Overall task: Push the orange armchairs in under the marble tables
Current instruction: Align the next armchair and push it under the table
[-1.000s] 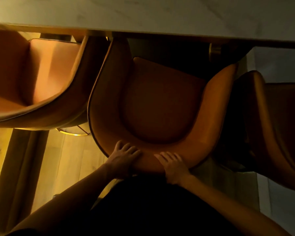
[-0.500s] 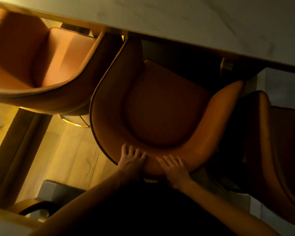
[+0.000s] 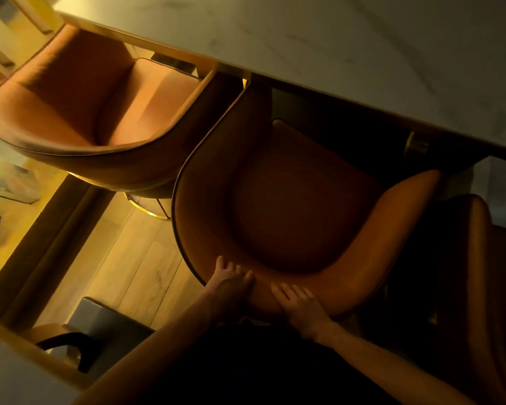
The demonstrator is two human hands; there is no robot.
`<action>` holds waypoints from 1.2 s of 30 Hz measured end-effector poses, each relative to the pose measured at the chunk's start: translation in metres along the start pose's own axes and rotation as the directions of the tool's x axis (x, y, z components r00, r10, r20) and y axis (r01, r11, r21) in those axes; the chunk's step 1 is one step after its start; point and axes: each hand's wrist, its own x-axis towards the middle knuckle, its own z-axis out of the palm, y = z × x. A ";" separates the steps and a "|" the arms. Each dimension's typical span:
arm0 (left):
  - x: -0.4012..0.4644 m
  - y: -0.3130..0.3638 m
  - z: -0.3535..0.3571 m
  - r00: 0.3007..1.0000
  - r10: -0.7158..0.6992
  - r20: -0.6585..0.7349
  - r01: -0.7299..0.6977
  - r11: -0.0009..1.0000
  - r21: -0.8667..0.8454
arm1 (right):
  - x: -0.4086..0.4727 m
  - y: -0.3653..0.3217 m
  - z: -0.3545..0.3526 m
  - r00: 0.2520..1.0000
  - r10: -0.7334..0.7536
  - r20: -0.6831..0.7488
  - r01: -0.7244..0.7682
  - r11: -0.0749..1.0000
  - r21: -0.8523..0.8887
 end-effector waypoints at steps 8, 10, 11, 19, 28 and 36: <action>0.010 -0.001 -0.001 1.000 -0.018 0.005 0.018 0.999 -0.041 | -0.003 0.004 -0.018 1.000 -0.027 0.017 0.028 0.995 -0.094; 0.012 -0.002 -0.001 1.000 -0.024 0.007 0.025 0.998 -0.050 | -0.002 0.004 -0.021 0.999 -0.030 0.019 0.032 0.994 -0.103; 0.013 -0.003 0.000 1.000 -0.027 0.004 0.027 0.998 -0.048 | -0.002 0.004 -0.023 0.999 -0.033 0.019 0.035 0.993 -0.113; 0.026 -0.016 0.002 0.999 -0.047 -0.018 0.046 0.996 -0.077 | 0.010 0.009 -0.038 0.998 -0.052 0.031 0.056 0.987 -0.151; 0.040 -0.021 -0.010 0.997 -0.049 -0.052 0.044 0.995 -0.093 | 0.022 0.028 -0.051 0.998 -0.064 0.018 0.067 0.983 -0.171; 0.042 -0.013 -0.019 0.996 -0.061 -0.065 0.054 0.993 -0.105 | 0.018 0.041 -0.051 0.998 -0.068 -0.010 0.066 0.988 -0.137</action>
